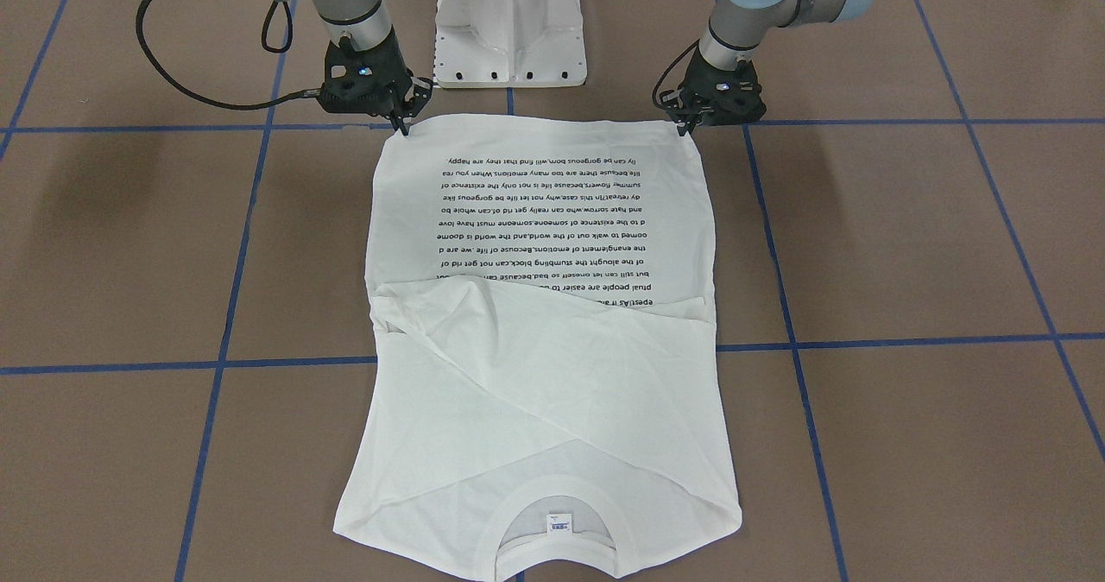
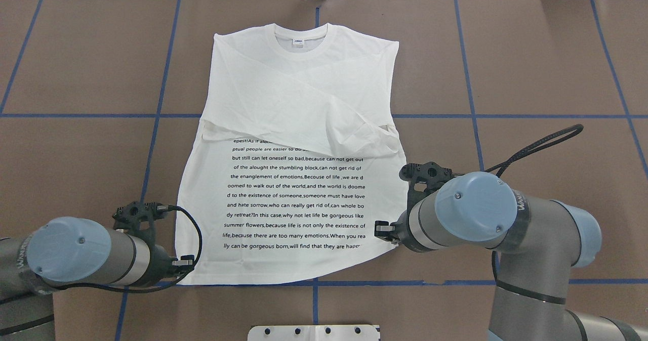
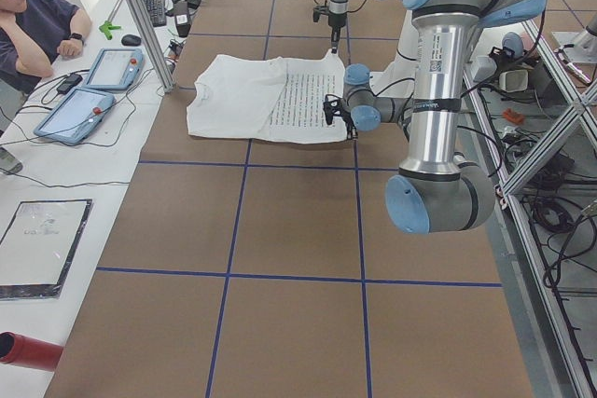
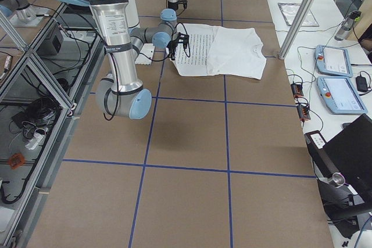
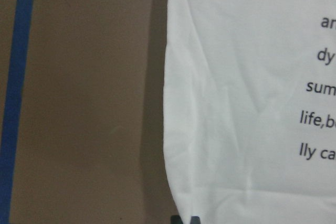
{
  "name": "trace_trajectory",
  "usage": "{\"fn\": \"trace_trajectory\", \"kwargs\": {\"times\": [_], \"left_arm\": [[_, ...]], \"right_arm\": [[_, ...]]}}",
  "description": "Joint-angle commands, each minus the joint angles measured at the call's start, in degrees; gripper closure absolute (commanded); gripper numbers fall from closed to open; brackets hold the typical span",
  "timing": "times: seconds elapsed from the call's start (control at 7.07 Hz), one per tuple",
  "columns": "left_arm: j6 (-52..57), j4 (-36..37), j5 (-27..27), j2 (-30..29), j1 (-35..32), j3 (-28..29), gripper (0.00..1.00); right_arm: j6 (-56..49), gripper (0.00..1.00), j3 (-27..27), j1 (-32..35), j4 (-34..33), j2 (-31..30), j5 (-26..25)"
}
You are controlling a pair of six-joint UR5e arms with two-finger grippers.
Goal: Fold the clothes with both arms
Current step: 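Lift the hem corners with both grippers and pull them farther from the robot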
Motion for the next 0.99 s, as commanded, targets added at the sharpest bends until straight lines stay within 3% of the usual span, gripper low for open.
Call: {"fn": "trace_trajectory", "kwargs": {"times": [0.0,0.42,0.85], "left_arm": [[0.0,5.4,-3.8,0.3,-0.8,-7.8,1.0],[-0.1,9.3,-6.6,-0.1,-0.7,-14.6,1.0],[-2.7,13.9,-9.5,-0.2,2.3,-21.2,1.0]], "right_arm": [[0.0,1.0,2.2,2.1,-0.2,-0.8,2.5],[0.1,1.0,10.9,2.2,-0.2,-7.1,6.7],[0.1,1.0,16.4,2.2,-0.2,-11.1,12.5]]}}
